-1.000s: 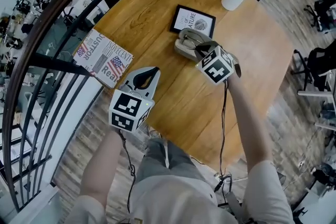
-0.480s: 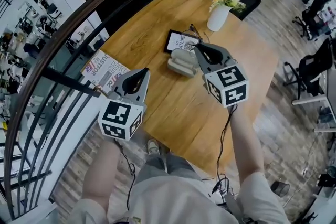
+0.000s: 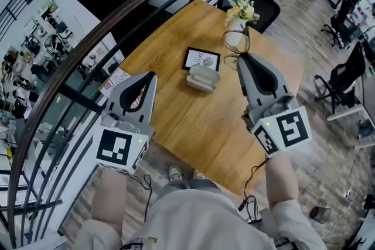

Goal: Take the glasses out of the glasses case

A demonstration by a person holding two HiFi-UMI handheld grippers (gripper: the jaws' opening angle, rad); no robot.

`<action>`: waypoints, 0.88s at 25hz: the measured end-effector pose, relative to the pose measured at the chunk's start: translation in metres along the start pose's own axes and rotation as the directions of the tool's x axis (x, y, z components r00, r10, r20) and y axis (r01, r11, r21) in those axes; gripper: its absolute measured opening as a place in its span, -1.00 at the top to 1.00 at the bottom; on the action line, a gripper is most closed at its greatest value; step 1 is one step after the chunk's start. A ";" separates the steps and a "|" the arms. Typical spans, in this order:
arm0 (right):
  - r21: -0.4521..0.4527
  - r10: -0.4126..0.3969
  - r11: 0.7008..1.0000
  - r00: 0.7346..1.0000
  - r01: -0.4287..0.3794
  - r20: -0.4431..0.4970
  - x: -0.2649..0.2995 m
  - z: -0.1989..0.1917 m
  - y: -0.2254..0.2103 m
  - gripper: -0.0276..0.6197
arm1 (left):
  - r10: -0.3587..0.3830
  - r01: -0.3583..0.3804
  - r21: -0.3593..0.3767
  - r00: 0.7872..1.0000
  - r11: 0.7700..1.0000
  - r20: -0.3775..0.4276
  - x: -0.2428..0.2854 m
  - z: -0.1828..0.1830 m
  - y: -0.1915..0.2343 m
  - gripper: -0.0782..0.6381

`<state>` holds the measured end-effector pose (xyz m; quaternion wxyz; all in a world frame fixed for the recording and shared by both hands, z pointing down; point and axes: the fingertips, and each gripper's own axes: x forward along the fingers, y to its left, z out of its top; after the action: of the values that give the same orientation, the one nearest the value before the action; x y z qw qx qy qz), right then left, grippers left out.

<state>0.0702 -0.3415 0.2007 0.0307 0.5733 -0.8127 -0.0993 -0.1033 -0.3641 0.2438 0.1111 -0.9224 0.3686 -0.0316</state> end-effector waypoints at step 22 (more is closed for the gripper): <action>-0.075 -0.088 0.993 0.991 0.096 0.100 -0.137 0.046 0.034 0.77 | 0.092 -0.100 0.074 0.989 0.992 0.113 -0.090 0.048 -0.034 0.74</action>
<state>0.0779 -0.1963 0.1713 0.0097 0.6030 -0.7813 -0.1606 -0.1396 -0.2697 0.2069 0.1689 -0.8987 0.4045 0.0099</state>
